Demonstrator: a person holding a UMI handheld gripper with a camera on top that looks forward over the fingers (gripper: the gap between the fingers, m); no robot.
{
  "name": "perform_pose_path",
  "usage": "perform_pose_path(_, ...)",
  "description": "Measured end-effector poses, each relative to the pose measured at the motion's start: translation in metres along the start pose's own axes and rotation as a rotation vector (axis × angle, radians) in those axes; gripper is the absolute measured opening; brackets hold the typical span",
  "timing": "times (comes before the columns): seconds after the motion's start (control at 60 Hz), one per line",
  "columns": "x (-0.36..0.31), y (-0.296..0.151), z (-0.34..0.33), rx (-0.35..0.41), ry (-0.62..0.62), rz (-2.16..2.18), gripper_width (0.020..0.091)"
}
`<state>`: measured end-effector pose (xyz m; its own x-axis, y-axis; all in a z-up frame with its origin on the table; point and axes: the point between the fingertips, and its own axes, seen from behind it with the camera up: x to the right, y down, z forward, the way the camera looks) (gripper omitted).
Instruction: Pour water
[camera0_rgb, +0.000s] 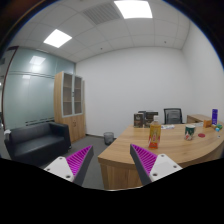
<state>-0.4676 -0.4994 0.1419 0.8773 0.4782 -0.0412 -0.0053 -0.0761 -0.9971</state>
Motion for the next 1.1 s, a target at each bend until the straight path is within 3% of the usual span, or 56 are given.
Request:
perform_pose_path(0.217,0.032,-0.005,0.008,0.005,0.039,0.009,0.0813)
perform_pose_path(0.4,0.111,-0.010,0.040,0.015,0.152,-0.018,0.0815)
perform_pose_path(0.533,0.171,-0.014,0.100,0.023,0.252,-0.015,0.0816)
perform_pose_path(0.75,0.244,-0.002,0.200,-0.030,0.371,-0.059,0.0817)
perform_pose_path(1.017,0.273,0.018,0.276,-0.063,0.406,-0.064,0.0815)
perform_pose_path(1.067,0.277,0.020,0.283,-0.062,0.414,-0.066,0.0777)
perform_pose_path(1.1,0.281,0.024,0.288,-0.072,0.425,-0.070,0.0684)
